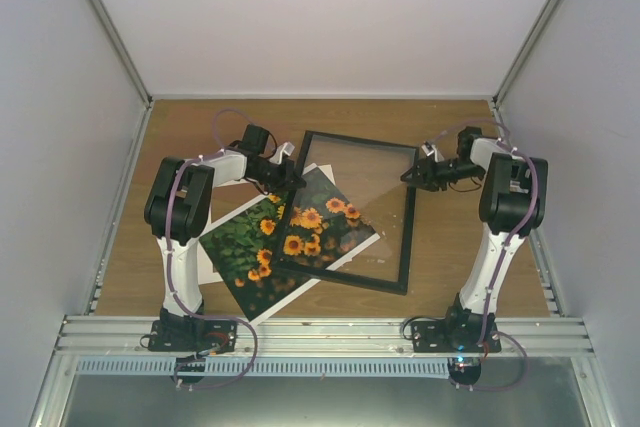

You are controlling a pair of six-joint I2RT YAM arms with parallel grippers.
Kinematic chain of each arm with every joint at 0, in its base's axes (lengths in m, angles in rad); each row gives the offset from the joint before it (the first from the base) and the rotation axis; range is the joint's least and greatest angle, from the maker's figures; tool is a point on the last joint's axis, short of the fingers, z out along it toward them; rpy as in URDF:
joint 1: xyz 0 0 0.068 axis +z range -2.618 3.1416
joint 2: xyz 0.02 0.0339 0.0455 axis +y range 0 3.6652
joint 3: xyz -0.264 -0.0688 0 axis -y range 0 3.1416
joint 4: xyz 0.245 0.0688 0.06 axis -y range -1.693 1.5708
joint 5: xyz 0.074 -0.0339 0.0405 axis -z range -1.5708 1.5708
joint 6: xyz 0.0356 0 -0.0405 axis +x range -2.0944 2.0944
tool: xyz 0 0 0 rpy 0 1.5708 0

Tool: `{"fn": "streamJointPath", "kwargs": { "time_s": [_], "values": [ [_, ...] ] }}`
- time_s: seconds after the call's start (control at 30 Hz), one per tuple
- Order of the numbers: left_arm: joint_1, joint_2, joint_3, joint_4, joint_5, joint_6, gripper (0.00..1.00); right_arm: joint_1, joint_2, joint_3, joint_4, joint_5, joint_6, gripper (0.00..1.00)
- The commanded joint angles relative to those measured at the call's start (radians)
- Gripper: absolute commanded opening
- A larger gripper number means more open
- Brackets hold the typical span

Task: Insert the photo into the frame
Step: Place the photo frame item in the photo frame.

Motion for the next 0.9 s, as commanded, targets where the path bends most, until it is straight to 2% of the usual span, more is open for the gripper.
{"fn": "streamJointPath", "kwargs": {
  "time_s": [0.0,0.4,0.87],
  "values": [
    [-0.006,0.011,-0.009,0.023,0.003,0.004,0.0,-0.025,-0.029,0.021,0.011,0.076,-0.022,0.38],
    [-0.008,-0.003,-0.018,0.06,0.009,-0.075,0.0,-0.112,-0.124,-0.052,0.029,0.037,-0.04,0.38],
    [-0.011,-0.048,-0.075,0.144,-0.063,-0.204,0.0,-0.094,-0.096,-0.137,0.079,0.058,-0.014,0.34]
  ]
}}
